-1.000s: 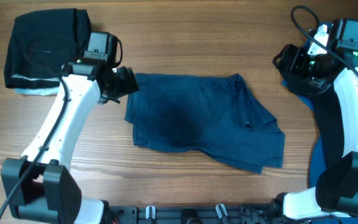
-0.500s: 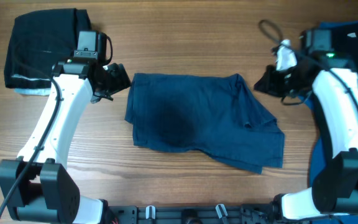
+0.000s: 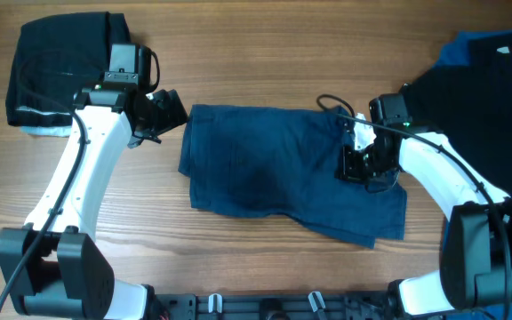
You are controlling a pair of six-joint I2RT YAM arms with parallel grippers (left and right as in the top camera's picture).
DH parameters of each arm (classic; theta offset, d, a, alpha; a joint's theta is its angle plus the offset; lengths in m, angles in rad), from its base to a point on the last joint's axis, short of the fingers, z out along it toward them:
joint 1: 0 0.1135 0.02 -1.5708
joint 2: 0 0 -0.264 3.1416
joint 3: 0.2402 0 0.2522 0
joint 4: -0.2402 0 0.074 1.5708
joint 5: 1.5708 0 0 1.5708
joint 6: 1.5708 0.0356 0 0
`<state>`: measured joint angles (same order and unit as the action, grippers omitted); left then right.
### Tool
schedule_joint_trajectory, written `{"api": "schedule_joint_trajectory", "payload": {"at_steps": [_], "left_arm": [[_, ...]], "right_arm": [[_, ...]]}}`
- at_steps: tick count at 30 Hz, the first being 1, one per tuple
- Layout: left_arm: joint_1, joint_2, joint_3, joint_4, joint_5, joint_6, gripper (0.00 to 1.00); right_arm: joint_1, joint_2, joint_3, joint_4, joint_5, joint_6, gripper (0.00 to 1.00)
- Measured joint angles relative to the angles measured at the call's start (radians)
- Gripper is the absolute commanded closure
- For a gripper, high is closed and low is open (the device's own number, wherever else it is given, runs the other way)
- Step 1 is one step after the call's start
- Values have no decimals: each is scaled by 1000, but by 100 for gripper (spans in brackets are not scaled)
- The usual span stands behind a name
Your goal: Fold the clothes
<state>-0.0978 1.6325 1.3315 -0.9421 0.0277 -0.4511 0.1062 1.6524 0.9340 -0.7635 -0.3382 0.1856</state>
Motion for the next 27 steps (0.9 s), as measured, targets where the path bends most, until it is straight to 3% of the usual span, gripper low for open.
{"api": "schedule_joint_trajectory", "payload": {"at_steps": [3, 9, 21, 27], "left_arm": [[0, 0, 0, -1, 0, -1, 10], [0, 0, 0, -6, 0, 0, 9], [0, 0, 0, -16, 0, 0, 5], [0, 0, 0, -23, 0, 0, 6]], "right_arm": [[0, 0, -10, 48, 121, 55, 96], [0, 0, -11, 179, 382, 157, 96], [0, 0, -11, 380, 582, 177, 91], [-15, 22, -11, 509, 658, 167, 70]]}}
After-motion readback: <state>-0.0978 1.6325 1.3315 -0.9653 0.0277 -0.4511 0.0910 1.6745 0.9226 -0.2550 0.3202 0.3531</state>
